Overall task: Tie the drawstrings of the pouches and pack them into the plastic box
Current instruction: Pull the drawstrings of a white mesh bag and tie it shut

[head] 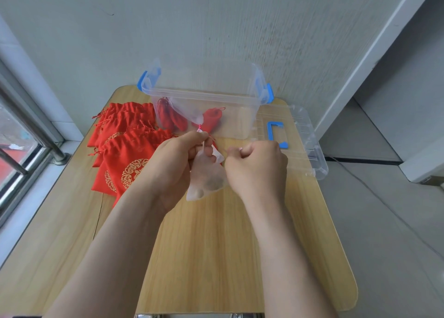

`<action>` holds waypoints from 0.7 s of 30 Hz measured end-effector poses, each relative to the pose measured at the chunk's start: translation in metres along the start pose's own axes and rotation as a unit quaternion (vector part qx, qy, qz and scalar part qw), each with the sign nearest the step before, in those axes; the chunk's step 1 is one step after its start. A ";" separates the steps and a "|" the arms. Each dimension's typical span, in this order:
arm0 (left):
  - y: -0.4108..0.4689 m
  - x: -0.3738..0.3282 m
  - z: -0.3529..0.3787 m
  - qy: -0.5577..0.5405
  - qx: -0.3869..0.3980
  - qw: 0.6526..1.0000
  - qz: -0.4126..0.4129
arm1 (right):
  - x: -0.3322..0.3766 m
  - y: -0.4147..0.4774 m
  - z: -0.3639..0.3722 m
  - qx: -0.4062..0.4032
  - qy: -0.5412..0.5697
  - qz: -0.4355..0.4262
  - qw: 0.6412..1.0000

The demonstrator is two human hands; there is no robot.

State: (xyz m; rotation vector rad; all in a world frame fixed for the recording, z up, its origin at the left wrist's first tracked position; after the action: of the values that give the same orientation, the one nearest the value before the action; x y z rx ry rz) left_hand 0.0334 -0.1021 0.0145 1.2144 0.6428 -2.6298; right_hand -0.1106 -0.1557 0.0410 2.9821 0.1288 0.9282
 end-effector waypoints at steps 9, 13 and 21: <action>-0.007 -0.003 -0.005 0.177 -0.002 0.978 0.114 | 0.010 -0.004 0.000 0.075 0.039 -0.043 0.995; -0.012 -0.006 0.003 0.322 0.036 0.927 0.188 | 0.006 0.000 -0.003 0.054 0.122 -0.027 0.991; -0.012 -0.008 0.004 0.291 0.049 0.938 0.180 | 0.003 0.005 -0.002 0.127 0.301 -0.007 0.945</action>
State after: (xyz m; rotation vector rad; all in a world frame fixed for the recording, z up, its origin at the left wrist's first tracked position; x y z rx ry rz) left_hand 0.0318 -0.0930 0.0269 1.9533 0.3193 -2.0160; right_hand -0.1092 -0.1602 0.0446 2.7770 0.2933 1.9212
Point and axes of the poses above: each hand's wrist, its own y-axis towards the middle knuckle, its own z-axis out of the palm, x = y × z, the point moved 4 cm from there along y, towards the middle knuckle, and after that the axes turned 15 degrees about -y, right-handed, at the moved point
